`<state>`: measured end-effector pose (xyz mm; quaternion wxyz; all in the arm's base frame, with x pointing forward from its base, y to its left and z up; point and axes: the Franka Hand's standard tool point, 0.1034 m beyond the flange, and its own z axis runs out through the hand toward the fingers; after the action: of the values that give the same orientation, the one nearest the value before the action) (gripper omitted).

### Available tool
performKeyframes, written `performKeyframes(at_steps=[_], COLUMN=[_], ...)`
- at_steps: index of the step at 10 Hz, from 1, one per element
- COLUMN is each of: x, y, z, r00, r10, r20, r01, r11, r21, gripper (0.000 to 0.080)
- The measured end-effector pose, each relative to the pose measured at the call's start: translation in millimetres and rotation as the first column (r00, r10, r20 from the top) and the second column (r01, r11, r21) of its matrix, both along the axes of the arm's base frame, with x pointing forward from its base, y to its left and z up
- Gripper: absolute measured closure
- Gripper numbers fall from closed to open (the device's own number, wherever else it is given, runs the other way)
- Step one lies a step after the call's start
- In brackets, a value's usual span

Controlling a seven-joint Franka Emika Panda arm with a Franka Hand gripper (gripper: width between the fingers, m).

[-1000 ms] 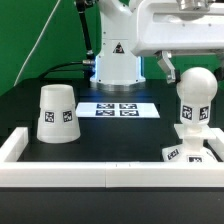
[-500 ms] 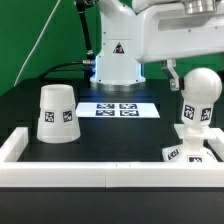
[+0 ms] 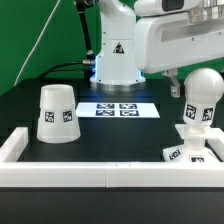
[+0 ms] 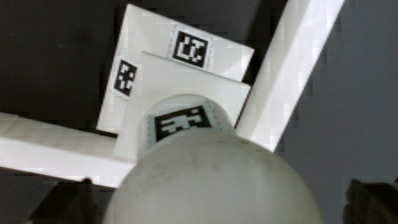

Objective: Assemble lamp

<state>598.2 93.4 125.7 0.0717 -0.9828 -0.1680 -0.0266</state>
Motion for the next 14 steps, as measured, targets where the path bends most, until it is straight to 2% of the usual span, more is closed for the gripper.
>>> performKeyframes(at_steps=[4, 6, 7, 10, 11, 12, 14], x=[7.0, 7.7, 7.7, 7.7, 7.6, 7.4, 8.9], y=[-1.2, -1.3, -1.3, -1.2, -1.2, -2.3, -0.9], z=[1.3, 1.5, 1.5, 1.5, 1.4, 1.2, 1.1], r00=[0.999, 0.998, 0.998, 0.999, 0.998, 0.983, 0.938], r10=[0.02, 0.022, 0.022, -0.001, -0.039, -0.181, -0.346], r20=[0.049, 0.053, 0.053, 0.05, 0.044, 0.018, 0.004], r01=[-0.02, -0.022, -0.022, 0.001, 0.039, 0.181, 0.346], r11=[1.0, 1.0, 1.0, 1.0, 0.999, 0.983, 0.938], r21=[-0.004, -0.004, -0.004, -0.001, 0.003, 0.02, 0.036], gripper=[0.0101, 0.0128, 0.0222, 0.0222, 0.0222, 0.0222, 0.022])
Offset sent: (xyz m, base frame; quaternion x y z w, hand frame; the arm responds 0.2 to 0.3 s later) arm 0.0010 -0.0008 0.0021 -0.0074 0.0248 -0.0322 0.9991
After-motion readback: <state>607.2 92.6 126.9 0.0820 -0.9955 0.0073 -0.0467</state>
